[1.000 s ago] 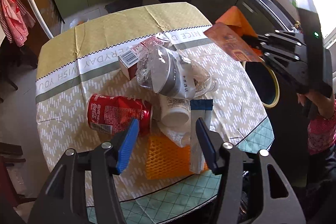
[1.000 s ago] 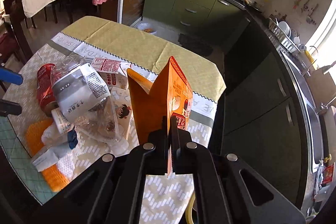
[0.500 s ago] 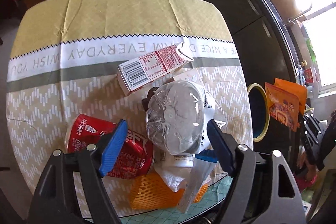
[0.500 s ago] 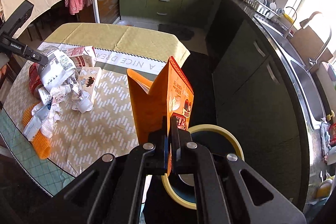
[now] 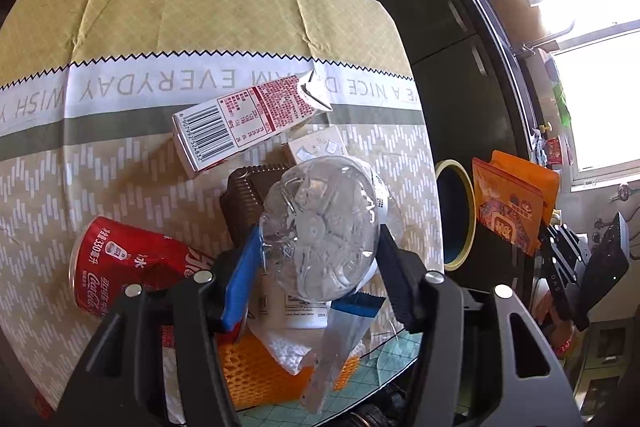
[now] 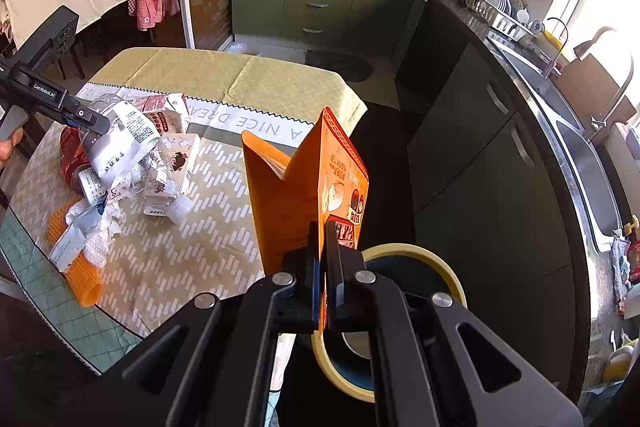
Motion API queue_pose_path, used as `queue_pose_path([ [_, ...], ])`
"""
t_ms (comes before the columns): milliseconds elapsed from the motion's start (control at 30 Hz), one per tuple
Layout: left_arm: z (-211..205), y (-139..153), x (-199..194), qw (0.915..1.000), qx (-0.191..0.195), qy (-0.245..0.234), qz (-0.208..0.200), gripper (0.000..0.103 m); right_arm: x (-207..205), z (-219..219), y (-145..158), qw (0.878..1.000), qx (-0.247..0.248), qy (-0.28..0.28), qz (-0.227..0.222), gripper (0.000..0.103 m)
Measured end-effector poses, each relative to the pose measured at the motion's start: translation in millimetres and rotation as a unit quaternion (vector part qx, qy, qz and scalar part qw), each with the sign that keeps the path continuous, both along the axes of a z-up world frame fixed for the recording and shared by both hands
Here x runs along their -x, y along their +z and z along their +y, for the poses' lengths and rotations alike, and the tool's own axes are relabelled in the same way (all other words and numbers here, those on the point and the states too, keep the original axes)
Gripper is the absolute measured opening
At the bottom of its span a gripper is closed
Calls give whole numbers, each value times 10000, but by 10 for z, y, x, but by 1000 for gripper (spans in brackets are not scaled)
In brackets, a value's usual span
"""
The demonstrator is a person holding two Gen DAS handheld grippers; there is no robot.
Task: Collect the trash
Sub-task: 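Carry the orange box into the bin and release while the left gripper grasps the clear plastic bottle, then carry the clear plastic bottle over the bin and open the left gripper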
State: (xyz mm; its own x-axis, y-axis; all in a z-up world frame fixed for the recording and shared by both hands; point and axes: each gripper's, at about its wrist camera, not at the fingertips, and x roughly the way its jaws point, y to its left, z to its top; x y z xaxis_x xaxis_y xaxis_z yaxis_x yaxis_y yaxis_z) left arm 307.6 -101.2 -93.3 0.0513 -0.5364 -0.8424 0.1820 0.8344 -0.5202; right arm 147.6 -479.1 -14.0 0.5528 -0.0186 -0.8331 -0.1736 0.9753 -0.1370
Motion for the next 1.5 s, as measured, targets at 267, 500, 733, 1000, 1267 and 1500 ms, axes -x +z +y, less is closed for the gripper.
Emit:
queue_pose_path([
  [267,69,302,137,9991,35,-63,-407,54,108,-180,40,9998,26,-191,-53,3],
  [500,139,674,302,9970,79,-99,-763,54,209,-544,-120,9981,-4,-599,146,3],
  [733,-79,961,510,9936,141,-430,-1033,54,261,-1095,-691,9895,147,-1283,650,4],
  [1000,-699,1041,644,9886,111,-1025,-1099,54,229,-1615,-1151,9779,80,-1847,981,22],
  [1267,-1659,953,720,9767,1,-1838,-1106,54,689,-1793,-688,9790,-287,-1979,400,23],
  [1500,-2651,679,754,9628,-338,-2433,-1125,54,1106,-1981,-663,9736,-387,-2212,404,23],
])
